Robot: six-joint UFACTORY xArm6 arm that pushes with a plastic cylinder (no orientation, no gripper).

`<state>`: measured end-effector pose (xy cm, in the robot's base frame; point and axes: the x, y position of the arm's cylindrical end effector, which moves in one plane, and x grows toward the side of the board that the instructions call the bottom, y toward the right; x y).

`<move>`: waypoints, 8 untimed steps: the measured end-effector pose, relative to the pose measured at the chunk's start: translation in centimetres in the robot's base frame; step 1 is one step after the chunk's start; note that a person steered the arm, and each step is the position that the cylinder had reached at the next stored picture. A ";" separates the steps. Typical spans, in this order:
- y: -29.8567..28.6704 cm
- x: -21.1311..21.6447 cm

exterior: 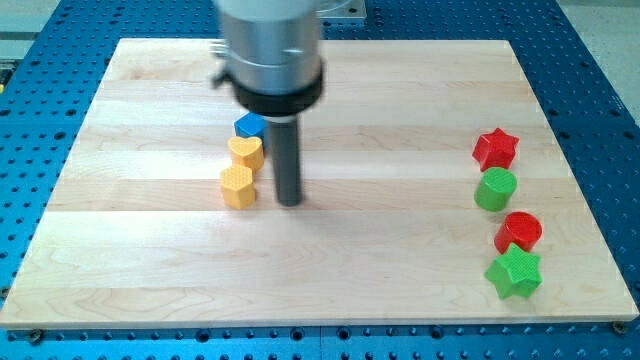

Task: Adjust the cube and yellow blocks to form a line

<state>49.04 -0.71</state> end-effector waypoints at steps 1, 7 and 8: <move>-3.1 4.7; -13.8 -11.1; -8.9 -10.9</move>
<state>38.19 -9.66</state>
